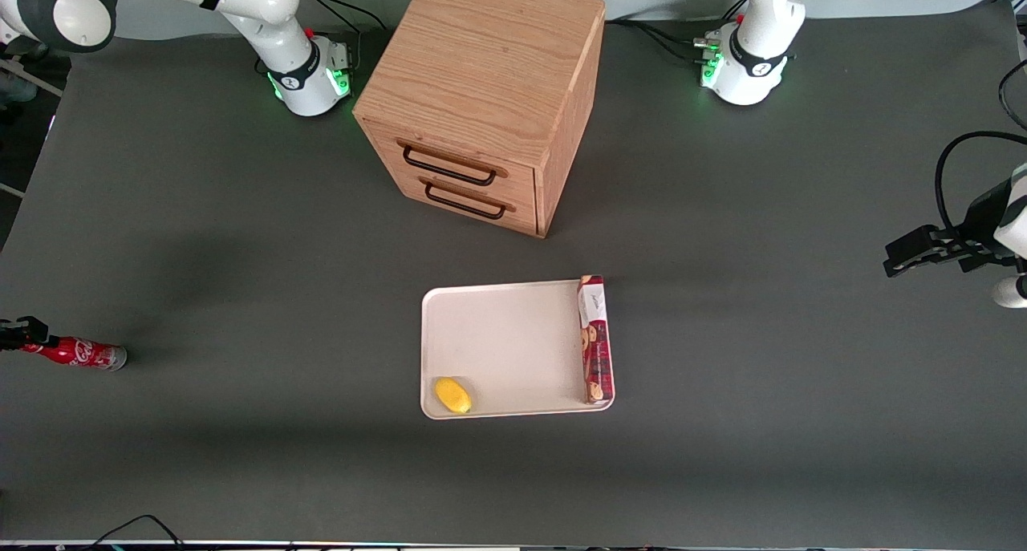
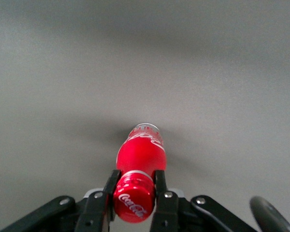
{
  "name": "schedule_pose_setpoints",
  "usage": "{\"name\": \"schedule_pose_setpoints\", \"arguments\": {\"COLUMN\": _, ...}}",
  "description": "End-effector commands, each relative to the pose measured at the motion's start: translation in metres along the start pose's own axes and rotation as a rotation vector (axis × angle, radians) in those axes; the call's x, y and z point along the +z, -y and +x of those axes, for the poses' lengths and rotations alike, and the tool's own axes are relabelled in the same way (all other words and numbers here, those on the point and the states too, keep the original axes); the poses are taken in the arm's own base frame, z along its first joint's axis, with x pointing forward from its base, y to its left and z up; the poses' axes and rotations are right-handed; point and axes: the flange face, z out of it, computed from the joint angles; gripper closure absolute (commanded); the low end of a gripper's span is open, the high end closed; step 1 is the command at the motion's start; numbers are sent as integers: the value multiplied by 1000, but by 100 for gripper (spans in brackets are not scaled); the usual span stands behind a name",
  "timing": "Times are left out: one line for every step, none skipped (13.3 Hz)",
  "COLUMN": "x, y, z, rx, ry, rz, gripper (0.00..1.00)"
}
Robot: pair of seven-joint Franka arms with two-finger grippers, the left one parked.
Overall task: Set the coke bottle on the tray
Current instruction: 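Close the right gripper on the bottle and lift it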
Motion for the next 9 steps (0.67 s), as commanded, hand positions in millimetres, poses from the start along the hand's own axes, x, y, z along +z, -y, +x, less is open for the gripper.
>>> {"name": "schedule_pose_setpoints", "arguments": {"x": -11, "y": 0, "z": 4, "rx": -13, "ry": 7, "rz": -23, "gripper": 100}}
{"name": "schedule_pose_setpoints", "arguments": {"x": -20, "y": 5, "z": 6, "rx": -23, "ry": 12, "rz": -28, "gripper": 100}}
{"name": "schedule_pose_setpoints", "arguments": {"x": -31, "y": 12, "z": 7, "rx": -24, "ry": 29, "rz": -20, "gripper": 100}}
{"name": "schedule_pose_setpoints", "arguments": {"x": -45, "y": 22, "z": 9, "rx": -35, "ry": 37, "rz": -17, "gripper": 100}}
{"name": "schedule_pose_setpoints", "arguments": {"x": -68, "y": 30, "z": 9, "rx": -42, "ry": 36, "rz": -26, "gripper": 100}}
{"name": "schedule_pose_setpoints", "arguments": {"x": -89, "y": 37, "z": 9, "rx": -52, "ry": 39, "rz": -39, "gripper": 100}}
{"name": "schedule_pose_setpoints", "arguments": {"x": -108, "y": 43, "z": 5, "rx": -54, "ry": 43, "rz": -41, "gripper": 100}}
{"name": "schedule_pose_setpoints", "arguments": {"x": -131, "y": 49, "z": 1, "rx": -55, "ry": 43, "rz": -43, "gripper": 100}}
{"name": "schedule_pose_setpoints", "arguments": {"x": -148, "y": 54, "z": -6, "rx": -58, "ry": 59, "rz": -33, "gripper": 100}}
